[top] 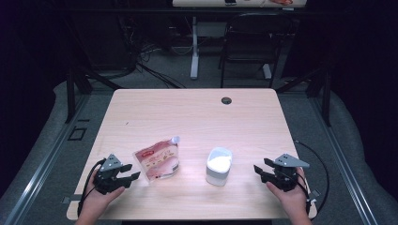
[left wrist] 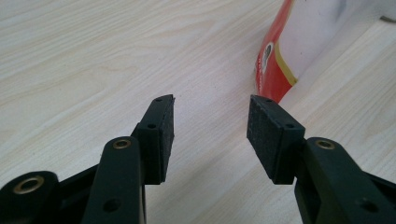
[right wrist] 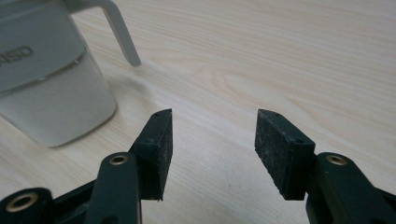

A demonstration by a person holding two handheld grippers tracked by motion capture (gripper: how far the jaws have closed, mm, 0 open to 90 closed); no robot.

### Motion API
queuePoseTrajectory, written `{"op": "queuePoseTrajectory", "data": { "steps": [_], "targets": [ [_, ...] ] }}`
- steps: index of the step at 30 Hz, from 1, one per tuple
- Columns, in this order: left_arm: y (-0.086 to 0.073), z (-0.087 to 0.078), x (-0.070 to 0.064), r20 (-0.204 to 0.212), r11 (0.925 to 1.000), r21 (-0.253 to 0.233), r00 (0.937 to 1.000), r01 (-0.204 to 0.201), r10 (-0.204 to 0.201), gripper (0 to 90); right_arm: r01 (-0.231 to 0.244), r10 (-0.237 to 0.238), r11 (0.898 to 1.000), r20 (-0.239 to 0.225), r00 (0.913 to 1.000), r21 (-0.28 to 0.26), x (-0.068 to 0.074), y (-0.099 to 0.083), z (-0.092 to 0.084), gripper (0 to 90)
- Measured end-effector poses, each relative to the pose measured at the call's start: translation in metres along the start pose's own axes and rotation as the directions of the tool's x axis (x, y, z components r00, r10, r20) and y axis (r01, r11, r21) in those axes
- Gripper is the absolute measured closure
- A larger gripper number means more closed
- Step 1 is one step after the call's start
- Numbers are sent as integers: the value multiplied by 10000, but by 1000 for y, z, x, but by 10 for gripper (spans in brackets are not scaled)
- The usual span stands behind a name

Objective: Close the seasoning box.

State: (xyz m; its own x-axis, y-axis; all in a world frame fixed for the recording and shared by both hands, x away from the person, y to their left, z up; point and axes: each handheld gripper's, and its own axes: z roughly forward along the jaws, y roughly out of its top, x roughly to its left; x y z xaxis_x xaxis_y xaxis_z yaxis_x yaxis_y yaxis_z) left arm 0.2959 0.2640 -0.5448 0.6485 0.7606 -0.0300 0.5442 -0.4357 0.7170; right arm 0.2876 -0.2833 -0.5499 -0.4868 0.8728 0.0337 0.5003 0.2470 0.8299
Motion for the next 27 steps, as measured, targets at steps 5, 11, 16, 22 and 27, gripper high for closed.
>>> {"op": "queuePoseTrajectory", "data": {
  "steps": [5, 11, 16, 22, 27],
  "targets": [
    [0, 2, -1, -2, 10000, 95, 10000, -3, 3, 512, -324, 321, 9985, 85, 9994, 430, -5, -6, 5, 466],
    [0, 4, 0, -40, 9999, 111, 10000, 49, -49, 508, -503, 499, 9969, 72, 9987, 603, -6, -7, 8, 464],
    [0, 5, 0, -97, 9999, 57, 9999, 128, -127, 504, -472, 467, 9969, 84, 9989, 633, -4, -8, 11, 462],
    [-1, 4, 2, -70, 9998, 142, 9999, 157, -156, 502, -387, 382, 9975, 104, 9992, 589, -3, -7, 9, 460],
    [-1, 4, 4, -94, 9995, 94, 9995, 296, -295, 494, -355, 351, 9984, 108, 9993, 437, -1, -6, 9, 455]
  ]
}}
